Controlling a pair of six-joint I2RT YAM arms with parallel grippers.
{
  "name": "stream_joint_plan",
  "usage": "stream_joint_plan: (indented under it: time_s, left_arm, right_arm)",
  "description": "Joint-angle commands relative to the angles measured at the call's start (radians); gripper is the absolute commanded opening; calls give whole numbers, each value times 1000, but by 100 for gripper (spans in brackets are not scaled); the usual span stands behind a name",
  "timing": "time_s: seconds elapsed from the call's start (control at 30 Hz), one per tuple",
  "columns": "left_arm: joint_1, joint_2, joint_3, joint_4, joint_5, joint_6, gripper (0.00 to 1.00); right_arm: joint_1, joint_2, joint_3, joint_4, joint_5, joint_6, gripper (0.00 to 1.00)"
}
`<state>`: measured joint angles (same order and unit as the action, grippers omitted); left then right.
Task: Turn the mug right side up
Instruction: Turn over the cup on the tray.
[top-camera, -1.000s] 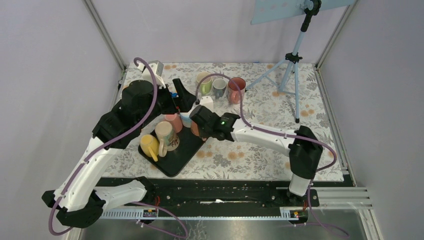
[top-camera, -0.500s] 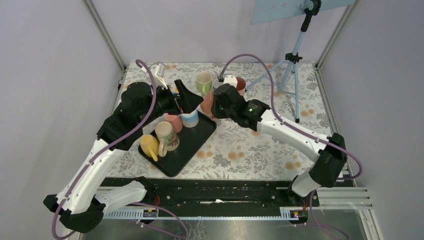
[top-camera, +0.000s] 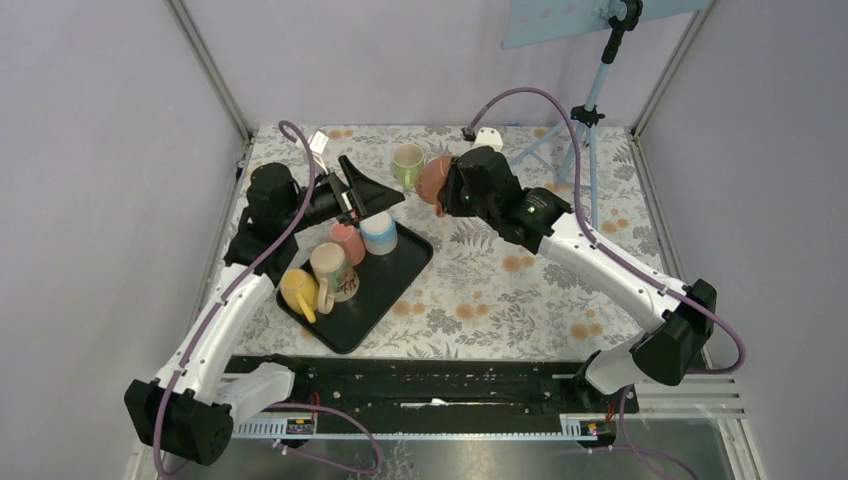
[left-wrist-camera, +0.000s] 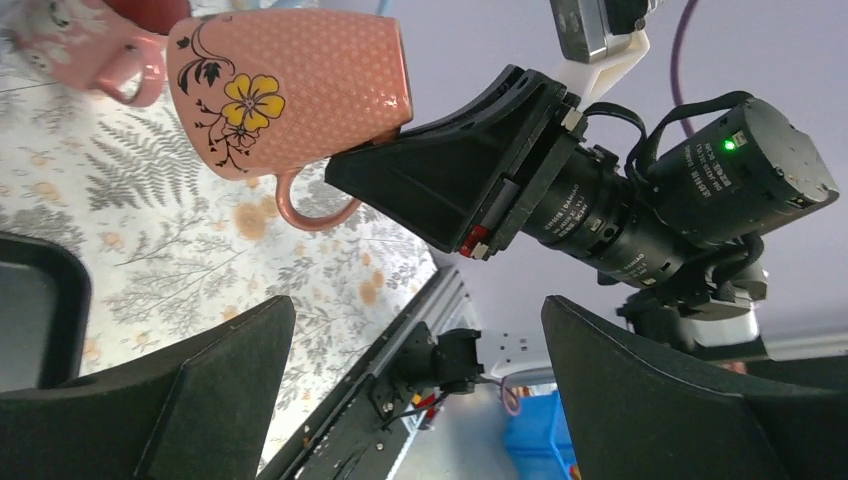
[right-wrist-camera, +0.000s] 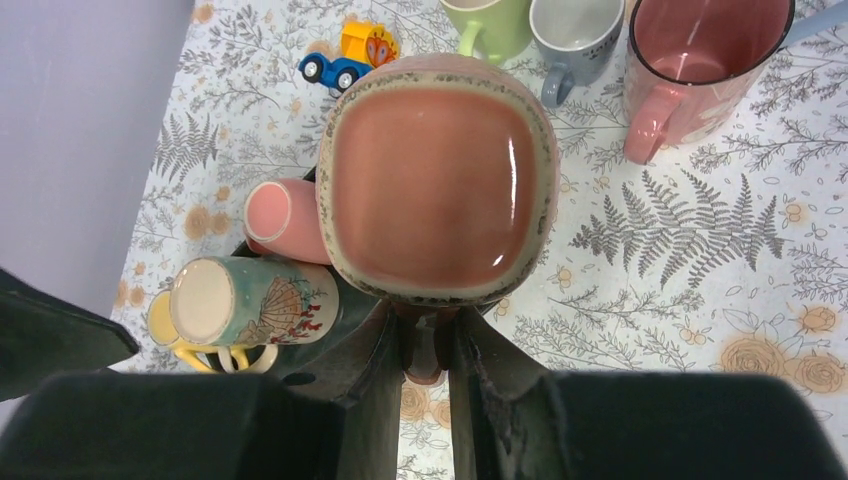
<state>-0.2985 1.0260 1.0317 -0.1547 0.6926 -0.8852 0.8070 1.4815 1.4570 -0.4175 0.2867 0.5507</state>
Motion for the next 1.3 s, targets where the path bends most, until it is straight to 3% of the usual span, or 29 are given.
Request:
stream_joint_plan:
  time_s: [0.0,0.67,0.93,1.27]
  left_arm:
    - [31,24,-61,306,192,-153,99]
    - [11,179,-260,834,209,-521,99]
    - [-25,250,-299,1138,171,-721,98]
    - [-26,296,-314,1426,118,-930,83]
  right_arm:
    - [-12,-67,89,100,-7,-26,0]
    - [-12,-90,100,263,-129,87,0]
    - [-12,-111,36,377,-214,173,0]
    - [-20,-149,-58,547,-313,265,0]
